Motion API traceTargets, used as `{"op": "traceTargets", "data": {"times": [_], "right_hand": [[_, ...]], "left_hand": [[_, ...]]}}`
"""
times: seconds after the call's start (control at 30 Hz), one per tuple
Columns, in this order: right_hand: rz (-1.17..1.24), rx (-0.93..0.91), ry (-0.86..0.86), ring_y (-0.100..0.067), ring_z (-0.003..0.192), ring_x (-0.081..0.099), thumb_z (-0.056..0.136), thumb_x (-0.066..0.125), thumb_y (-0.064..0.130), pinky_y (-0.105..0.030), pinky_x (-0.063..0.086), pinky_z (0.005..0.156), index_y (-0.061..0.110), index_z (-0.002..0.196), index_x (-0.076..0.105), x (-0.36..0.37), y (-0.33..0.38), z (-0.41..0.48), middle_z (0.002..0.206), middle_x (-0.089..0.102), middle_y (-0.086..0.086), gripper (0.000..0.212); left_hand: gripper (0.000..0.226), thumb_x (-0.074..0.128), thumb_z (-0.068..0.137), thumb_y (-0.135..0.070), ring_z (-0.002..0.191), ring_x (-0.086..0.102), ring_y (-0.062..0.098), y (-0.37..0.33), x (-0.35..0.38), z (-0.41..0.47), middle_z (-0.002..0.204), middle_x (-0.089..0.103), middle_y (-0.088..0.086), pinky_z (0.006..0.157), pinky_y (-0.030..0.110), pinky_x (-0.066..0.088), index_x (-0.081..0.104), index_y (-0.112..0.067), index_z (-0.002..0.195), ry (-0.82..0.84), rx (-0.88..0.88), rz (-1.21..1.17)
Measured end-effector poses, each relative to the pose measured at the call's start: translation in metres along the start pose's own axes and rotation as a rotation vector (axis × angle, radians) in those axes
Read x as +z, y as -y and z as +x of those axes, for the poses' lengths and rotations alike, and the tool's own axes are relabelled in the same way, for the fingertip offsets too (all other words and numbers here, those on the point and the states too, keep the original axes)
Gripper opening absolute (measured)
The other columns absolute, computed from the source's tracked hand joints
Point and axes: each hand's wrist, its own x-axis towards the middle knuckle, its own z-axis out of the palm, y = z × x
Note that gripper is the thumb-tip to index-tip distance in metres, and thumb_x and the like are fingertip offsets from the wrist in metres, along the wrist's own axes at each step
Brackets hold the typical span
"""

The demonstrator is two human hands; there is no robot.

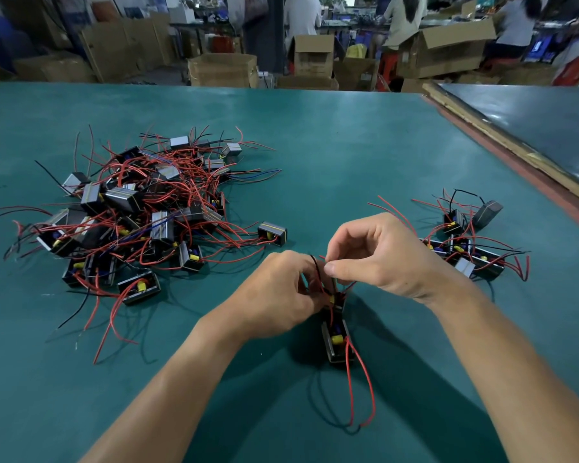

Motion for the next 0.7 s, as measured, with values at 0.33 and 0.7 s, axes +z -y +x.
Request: {"op": "traceTargets", "data": {"times": [0.33, 0.7], "right_hand": [[-0.020, 0.015, 0.003, -0.019, 0.058, 0.068, 0.075, 0.073, 0.014, -0.028, 0.055, 0.063, 0.013, 0.072, 0.067, 0.002, 0.001, 0.000, 0.063, 0.067, 0.000, 0.008], [0.072, 0.012, 0.008, -0.021, 0.060, 0.067, 0.076, 0.071, 0.008, -0.031, 0.057, 0.063, 0.010, 0.072, 0.066, 0.009, 0.000, 0.001, 0.064, 0.067, -0.005, 0.007]], "left_hand": [[0.019, 0.058, 0.074, -0.001, 0.043, 0.030, 0.007, 0.002, 0.009, 0.005, 0.041, 0.036, -0.012, 0.046, 0.023, 0.030, 0.061, -0.019, 0.072, -0.365, -0.200, -0.089], [0.028, 0.038, 0.066, -0.014, 0.044, 0.031, 0.010, -0.006, 0.007, 0.003, 0.048, 0.041, -0.008, 0.043, 0.020, 0.026, 0.066, -0.018, 0.072, -0.356, -0.138, -0.042]]}}
